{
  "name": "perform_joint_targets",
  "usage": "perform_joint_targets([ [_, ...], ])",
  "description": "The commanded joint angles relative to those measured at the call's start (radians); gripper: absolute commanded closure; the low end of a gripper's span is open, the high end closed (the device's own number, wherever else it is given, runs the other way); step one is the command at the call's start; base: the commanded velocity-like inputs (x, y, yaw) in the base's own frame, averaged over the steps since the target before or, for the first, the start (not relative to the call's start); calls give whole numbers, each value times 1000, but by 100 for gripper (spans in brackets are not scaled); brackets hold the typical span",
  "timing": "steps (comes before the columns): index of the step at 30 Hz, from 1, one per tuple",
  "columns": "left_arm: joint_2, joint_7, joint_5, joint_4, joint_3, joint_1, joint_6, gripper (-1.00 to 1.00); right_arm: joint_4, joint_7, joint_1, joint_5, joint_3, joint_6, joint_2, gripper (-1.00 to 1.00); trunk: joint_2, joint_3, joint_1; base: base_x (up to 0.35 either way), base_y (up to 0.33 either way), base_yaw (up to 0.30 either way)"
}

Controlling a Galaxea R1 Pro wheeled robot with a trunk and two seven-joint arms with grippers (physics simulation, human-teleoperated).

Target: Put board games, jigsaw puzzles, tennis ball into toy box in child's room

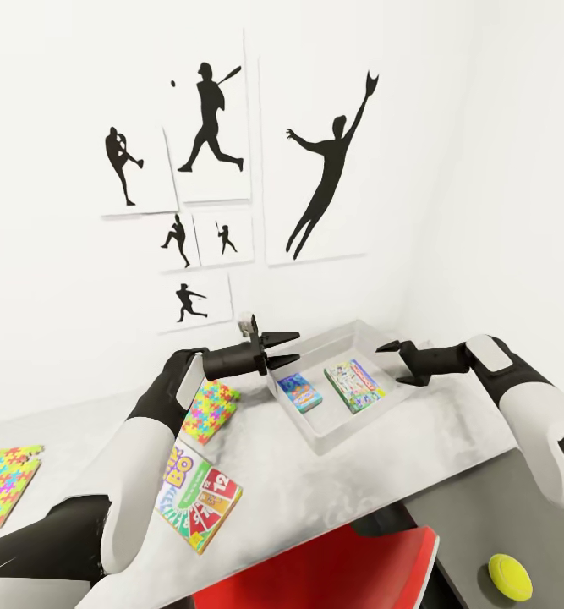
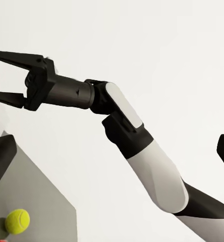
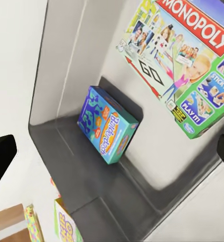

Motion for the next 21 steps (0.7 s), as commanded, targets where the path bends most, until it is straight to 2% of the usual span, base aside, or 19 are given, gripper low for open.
perform_joint_targets([
  [1,-1,-3,-3,0,3,-1,6,-100,-6,5,0,3,3,3,-2,-100,-1,0,0,0,0,0],
  [10,5,-3,-3,0,5,2,3,-100,-149,5,43,0,6,3,-3,-100,-1,15,0,0,0,0],
  [14,16,-3,-4,0,4,4,3,-100,-164,4,68,0,4,3,-4,-100,-1,22,0,-19,0,0],
  [21,29,-2,-8,0,4,7,3,-100,-168,4,99,1,3,3,-4,-100,-1,33,0,-179,0,0],
])
